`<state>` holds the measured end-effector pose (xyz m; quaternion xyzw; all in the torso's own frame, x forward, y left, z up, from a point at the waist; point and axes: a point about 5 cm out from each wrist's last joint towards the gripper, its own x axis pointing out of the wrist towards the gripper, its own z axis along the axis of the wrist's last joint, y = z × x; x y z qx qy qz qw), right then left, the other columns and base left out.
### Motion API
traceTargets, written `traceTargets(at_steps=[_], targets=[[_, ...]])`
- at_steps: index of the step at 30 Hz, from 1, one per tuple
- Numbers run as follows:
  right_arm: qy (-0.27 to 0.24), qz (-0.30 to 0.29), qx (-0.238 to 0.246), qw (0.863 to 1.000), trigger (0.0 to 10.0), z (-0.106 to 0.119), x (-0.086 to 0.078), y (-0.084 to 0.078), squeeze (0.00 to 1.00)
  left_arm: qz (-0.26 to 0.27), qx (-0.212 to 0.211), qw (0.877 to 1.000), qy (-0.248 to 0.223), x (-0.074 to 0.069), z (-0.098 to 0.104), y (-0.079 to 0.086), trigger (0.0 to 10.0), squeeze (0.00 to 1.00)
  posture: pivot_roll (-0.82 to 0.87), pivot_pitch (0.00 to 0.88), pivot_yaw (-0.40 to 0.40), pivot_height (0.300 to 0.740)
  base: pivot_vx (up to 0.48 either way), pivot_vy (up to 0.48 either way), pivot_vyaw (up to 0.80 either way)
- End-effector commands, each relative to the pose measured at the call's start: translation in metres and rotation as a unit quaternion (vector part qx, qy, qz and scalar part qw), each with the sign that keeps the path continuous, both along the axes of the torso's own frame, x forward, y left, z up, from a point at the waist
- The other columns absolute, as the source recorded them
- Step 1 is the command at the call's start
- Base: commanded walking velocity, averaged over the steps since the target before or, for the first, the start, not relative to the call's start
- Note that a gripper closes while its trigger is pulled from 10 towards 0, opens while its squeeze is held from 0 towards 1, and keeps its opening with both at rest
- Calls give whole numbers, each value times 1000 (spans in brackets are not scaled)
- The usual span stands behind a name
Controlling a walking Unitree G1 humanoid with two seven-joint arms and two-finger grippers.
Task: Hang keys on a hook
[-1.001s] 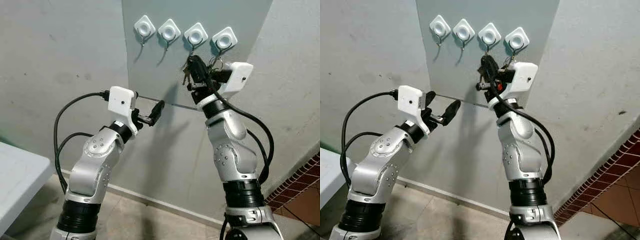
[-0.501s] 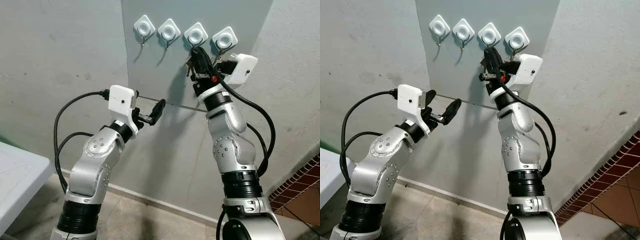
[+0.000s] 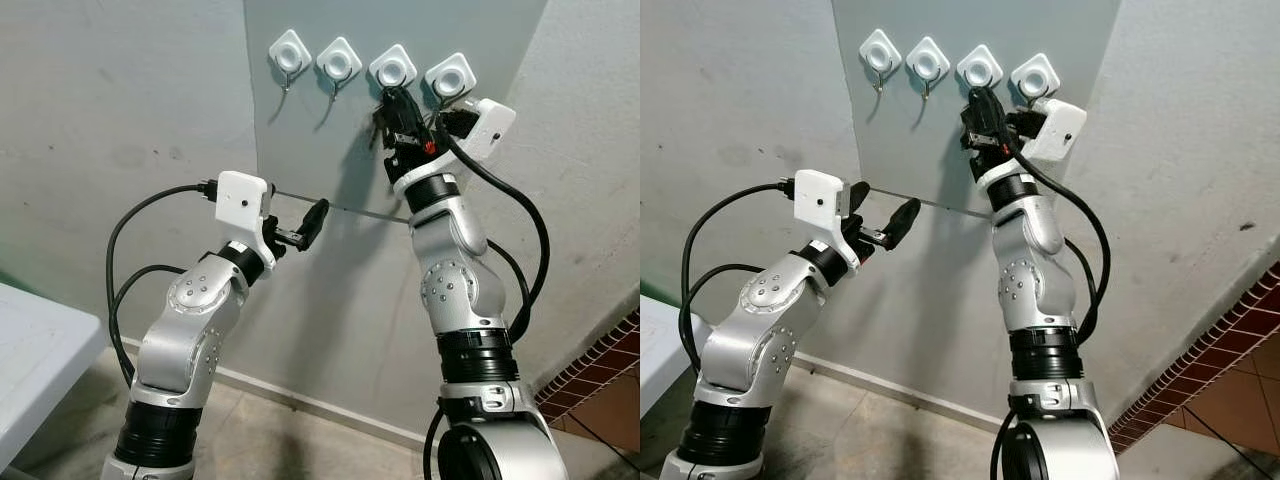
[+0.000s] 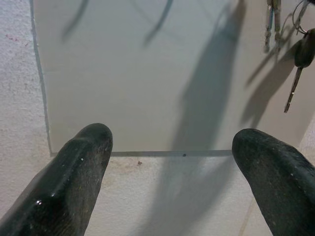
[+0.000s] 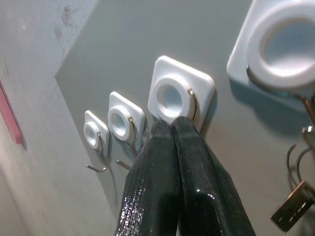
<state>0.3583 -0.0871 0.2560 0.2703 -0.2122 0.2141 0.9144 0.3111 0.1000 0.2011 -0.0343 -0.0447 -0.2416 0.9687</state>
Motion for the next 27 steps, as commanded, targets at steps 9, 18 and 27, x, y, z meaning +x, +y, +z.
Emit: traceTargets(at_steps=[9,18,27], targets=[[30,29,72,996,10000,2,1,2,0,3,-10,1000,-9,-1,8,1,10000,0,-4,0,-24,740,0,0,0],[64,64,164,982,10000,-5,-3,8,0,4,-14,1000,-7,-2,8,1,10000,0,-5,3,-22,740,0,0,0],[66,88,233,966,10000,-5,-6,8,0,5,-15,1000,-5,-2,7,1,10000,0,-1,5,-24,740,0,0,0]])
